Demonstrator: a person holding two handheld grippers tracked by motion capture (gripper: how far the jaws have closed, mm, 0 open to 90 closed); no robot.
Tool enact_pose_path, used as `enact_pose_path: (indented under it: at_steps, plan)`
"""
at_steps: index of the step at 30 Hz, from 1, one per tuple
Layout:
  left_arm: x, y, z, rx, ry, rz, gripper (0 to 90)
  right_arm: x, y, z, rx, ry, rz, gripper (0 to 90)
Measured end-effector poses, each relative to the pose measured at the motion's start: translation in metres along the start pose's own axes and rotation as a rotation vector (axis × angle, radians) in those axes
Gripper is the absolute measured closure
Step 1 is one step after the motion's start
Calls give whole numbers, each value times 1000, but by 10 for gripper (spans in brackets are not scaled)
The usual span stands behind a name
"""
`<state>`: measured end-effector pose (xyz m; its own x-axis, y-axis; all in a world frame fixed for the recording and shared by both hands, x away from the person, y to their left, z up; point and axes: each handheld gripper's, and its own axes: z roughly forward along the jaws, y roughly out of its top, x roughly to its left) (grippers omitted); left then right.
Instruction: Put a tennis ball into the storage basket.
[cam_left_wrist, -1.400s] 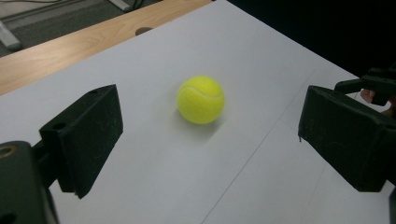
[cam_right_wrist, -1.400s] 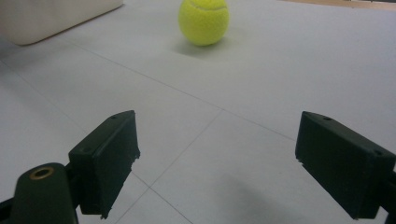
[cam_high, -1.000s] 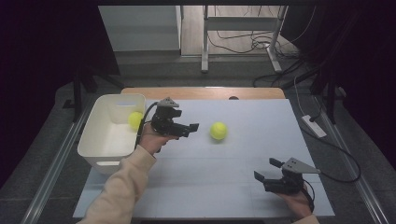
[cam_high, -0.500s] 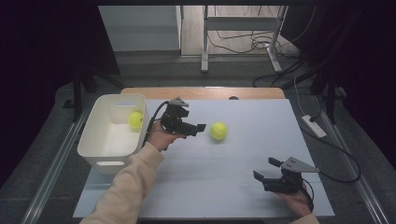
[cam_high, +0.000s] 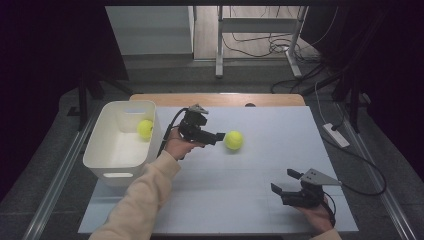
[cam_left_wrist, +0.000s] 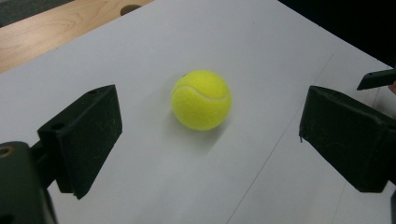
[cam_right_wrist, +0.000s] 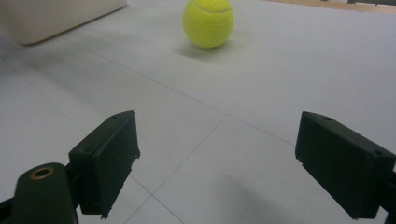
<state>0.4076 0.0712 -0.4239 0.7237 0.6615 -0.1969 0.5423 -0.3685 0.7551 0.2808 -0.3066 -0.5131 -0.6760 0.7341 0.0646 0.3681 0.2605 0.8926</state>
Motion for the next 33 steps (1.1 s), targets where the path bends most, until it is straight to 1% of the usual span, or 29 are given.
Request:
enact_pose_path:
  at_steps: [4, 10, 14, 20, 26, 33]
  plan:
    - [0, 3, 6, 14, -1, 7, 65, 1, 1, 1, 3, 2, -4, 131]
    - [1, 5, 11, 22, 1, 4, 62, 1, 2, 1, 0, 2, -7, 132]
    - [5, 5, 13, 32, 8, -2, 61, 1, 2, 1, -1, 2, -7, 132]
    - [11, 4, 19, 46, 15, -22, 61, 2, 2, 3, 1, 3, -11, 132]
    - [13, 5, 27, 55, 11, -31, 53, 2, 2, 3, 4, 5, -12, 131]
    - [12, 9, 37, 70, 2, -23, 45, 2, 2, 3, 5, 6, -9, 132]
